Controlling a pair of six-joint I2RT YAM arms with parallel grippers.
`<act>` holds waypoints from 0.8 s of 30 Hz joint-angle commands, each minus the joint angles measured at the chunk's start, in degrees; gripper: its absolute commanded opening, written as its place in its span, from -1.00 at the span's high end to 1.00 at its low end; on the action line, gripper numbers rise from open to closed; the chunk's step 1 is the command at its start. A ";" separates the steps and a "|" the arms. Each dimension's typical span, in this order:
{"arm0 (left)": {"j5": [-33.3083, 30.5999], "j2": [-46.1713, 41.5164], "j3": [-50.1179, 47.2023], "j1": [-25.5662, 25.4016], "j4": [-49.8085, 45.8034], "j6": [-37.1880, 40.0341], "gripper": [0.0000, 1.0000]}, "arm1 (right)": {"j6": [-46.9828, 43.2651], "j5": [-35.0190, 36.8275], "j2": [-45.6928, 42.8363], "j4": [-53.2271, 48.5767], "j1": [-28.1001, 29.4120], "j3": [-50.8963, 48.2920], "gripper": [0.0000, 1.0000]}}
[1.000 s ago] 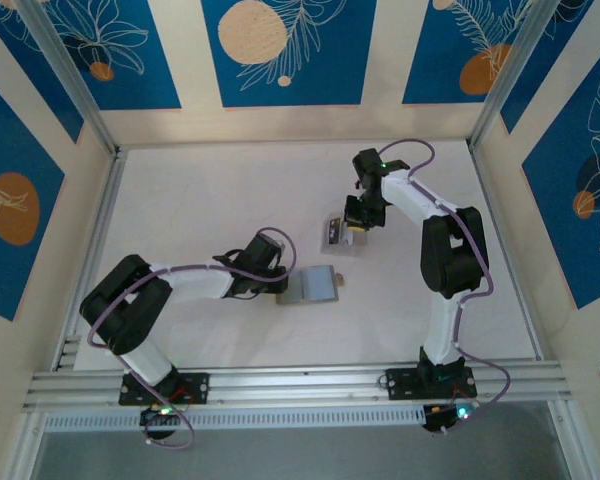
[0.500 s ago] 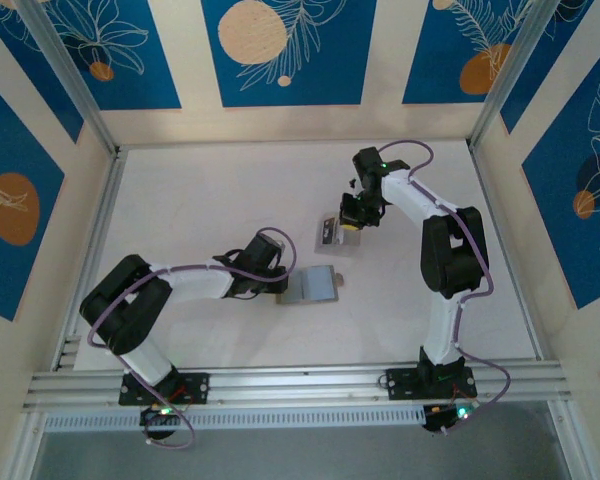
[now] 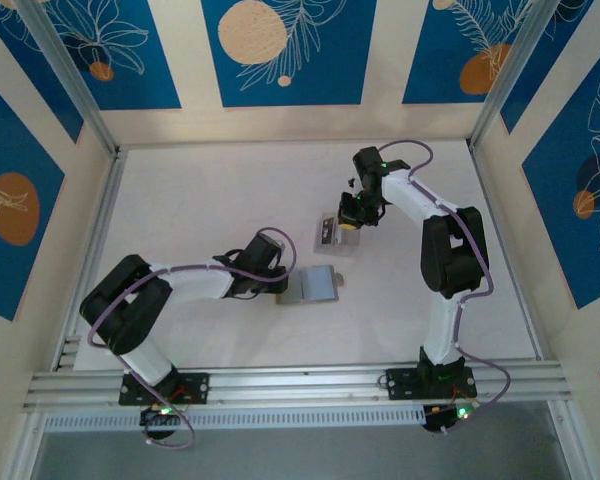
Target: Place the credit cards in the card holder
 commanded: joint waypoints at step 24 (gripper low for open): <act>0.49 5.39 -2.24 -0.85 -6.46 0.18 0.73 | -0.19 -0.44 -7.13 -1.92 -2.62 -3.49 1.00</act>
